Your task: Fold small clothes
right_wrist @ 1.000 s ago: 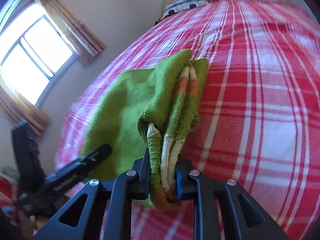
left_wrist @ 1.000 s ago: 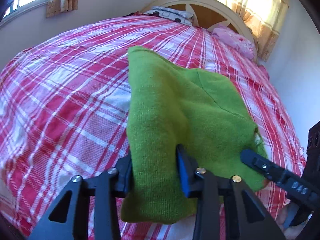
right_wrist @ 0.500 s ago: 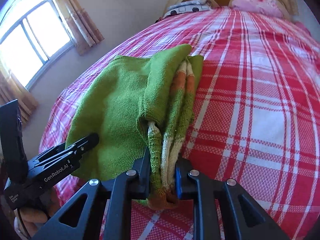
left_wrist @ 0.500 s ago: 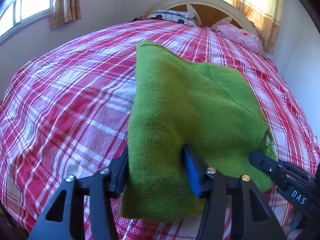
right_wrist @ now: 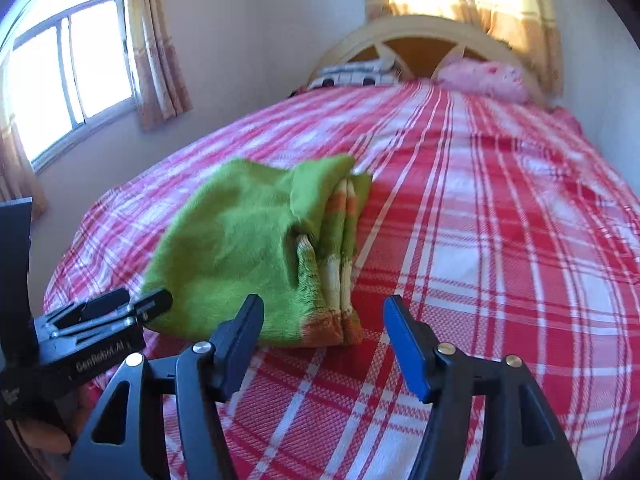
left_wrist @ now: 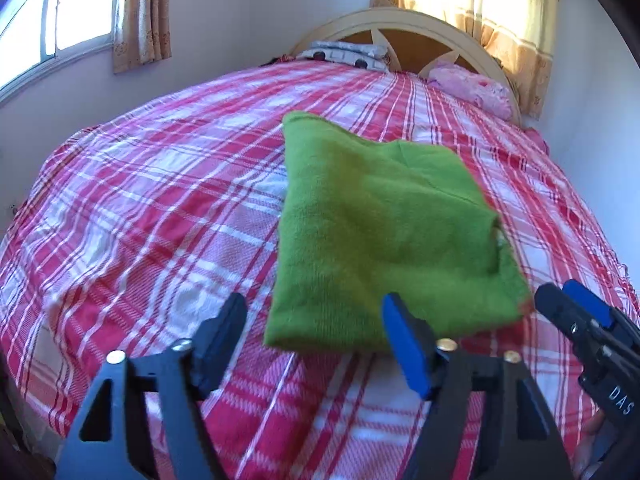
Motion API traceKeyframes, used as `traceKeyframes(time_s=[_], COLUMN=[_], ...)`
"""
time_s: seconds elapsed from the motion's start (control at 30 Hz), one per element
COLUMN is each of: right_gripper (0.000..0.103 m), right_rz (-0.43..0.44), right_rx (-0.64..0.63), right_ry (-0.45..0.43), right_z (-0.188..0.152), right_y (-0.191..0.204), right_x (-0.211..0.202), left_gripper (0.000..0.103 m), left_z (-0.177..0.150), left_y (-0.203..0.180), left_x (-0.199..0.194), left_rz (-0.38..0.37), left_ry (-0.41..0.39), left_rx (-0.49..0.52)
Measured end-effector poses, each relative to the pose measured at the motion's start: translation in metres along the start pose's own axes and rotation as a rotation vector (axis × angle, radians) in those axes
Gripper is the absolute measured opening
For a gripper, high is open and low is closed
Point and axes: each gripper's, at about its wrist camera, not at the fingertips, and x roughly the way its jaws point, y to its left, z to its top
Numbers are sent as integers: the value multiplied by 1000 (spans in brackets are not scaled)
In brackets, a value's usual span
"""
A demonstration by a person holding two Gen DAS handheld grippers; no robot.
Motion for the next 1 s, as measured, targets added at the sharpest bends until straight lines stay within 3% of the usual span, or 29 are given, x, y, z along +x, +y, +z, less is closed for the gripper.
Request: traceKeyframes(time_s=[0.27,0.5,0.87,1.0], right_gripper=[70,79,83,90], right_rz=[-43,-109,-212,-260], right_rx=[30,1,-23,-37], right_ry=[-60,-139,-213,-251], right_z=[-13,-12,-1,1], right_y=[16,35,54,57], right_x=[-38,-73,-116,-127], left_gripper=[84,103,103,103], left_z=[-16,-22,-22,-26], left_y=[0,0,-3,-10], left_x=[-39,-78,-110,-117], left_rz=[7,16,-8,6], left_ry=[-70,-200,-308,-339], left_rx=[29,85,114,144])
